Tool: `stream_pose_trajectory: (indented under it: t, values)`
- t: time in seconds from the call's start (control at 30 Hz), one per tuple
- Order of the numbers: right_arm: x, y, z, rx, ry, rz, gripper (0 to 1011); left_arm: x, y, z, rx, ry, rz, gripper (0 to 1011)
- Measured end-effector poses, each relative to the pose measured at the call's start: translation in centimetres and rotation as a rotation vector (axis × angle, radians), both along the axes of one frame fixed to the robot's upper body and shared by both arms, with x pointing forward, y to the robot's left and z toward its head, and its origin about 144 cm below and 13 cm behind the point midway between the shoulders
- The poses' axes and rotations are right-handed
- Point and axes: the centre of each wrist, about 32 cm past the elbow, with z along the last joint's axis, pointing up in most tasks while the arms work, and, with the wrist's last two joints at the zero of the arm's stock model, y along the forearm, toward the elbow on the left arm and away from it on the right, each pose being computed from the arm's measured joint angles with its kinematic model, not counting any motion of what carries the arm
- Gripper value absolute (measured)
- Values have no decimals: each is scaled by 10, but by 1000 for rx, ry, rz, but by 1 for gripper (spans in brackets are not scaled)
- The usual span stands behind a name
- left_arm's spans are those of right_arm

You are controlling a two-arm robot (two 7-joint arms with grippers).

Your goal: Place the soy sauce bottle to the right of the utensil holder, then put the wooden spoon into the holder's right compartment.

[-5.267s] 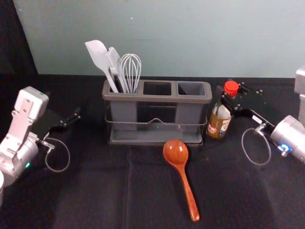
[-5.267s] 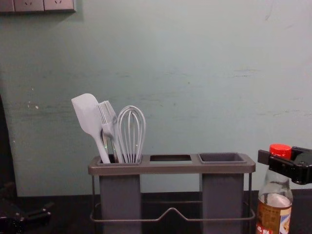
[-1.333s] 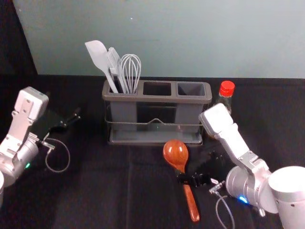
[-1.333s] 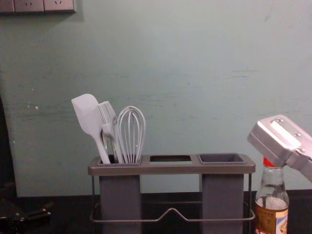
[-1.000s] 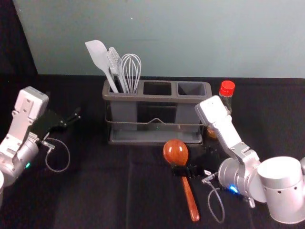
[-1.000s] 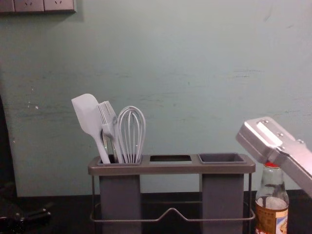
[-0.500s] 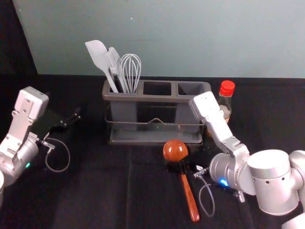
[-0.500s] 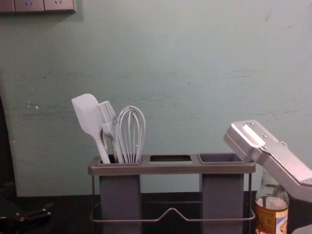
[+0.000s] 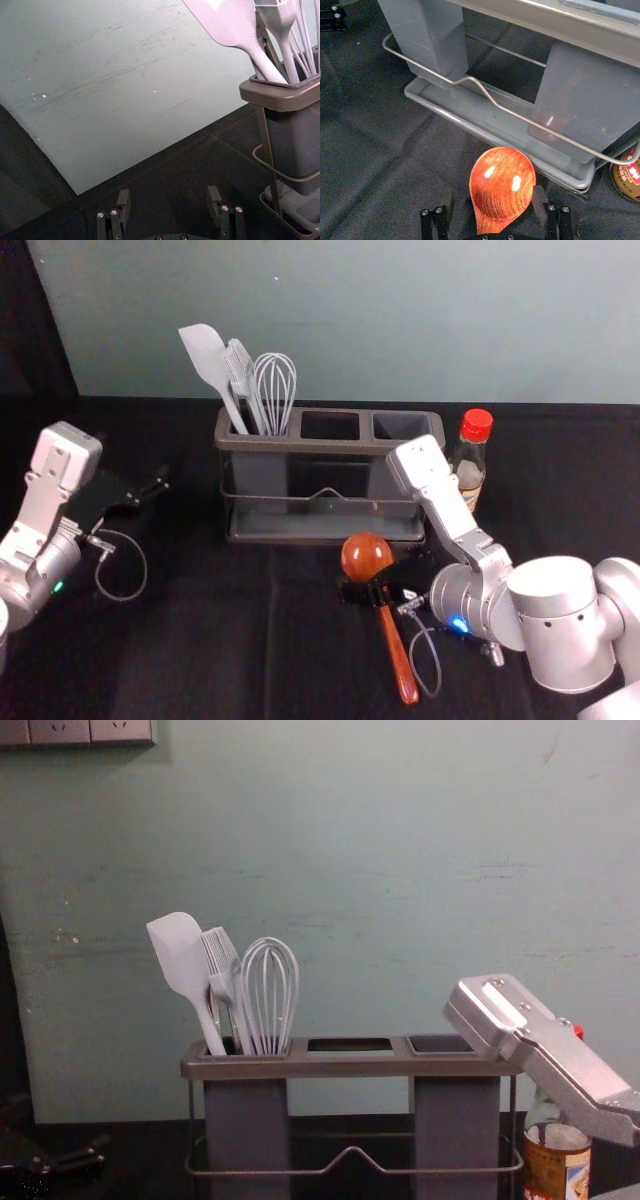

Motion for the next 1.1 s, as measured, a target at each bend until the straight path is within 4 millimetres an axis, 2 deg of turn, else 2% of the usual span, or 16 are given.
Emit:
stream_pose_trajectory:
  t: [1.1]
  values:
    - [15,10,-4,-24,14,-19,1002,0,0,0,0,0,0,1005]
